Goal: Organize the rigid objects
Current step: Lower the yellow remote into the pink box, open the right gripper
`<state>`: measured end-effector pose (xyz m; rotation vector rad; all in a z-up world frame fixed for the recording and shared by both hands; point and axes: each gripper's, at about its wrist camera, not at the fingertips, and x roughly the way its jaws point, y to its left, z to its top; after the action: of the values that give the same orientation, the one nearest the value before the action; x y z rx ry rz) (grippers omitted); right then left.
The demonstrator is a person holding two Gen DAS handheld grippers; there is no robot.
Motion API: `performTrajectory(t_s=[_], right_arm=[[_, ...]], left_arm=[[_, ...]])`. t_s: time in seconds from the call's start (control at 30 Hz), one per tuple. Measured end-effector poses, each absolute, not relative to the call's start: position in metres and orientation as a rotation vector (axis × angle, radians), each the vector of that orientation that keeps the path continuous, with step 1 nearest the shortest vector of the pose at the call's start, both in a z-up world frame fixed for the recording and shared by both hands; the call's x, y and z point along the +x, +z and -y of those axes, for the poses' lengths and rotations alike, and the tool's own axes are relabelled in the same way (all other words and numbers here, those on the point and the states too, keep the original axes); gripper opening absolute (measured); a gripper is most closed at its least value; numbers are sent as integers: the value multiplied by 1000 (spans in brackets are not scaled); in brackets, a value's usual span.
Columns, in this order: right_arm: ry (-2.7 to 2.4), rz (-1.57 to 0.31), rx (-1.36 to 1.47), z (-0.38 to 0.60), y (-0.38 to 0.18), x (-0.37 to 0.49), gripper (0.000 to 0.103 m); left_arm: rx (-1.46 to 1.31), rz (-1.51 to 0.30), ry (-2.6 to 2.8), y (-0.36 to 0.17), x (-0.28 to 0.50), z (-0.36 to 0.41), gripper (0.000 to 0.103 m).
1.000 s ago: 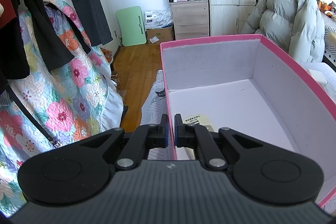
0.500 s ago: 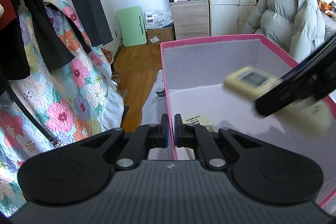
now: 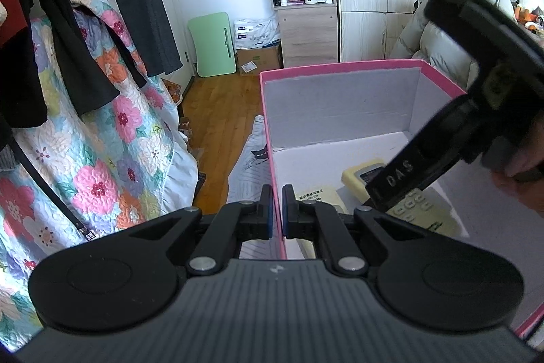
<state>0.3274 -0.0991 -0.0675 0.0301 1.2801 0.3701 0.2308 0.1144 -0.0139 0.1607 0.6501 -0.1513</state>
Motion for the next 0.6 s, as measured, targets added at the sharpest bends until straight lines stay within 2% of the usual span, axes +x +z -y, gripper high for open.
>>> performTrajectory(t_s=[0.3,0.6], right_arm=[[331,-1386,313,111,-81,336,61],[353,-1443,434,107,-90,315,61]], left_arm=[[153,-650,-156,-14,232,-118,4],[158,-651,-152,-14,233,-119,4]])
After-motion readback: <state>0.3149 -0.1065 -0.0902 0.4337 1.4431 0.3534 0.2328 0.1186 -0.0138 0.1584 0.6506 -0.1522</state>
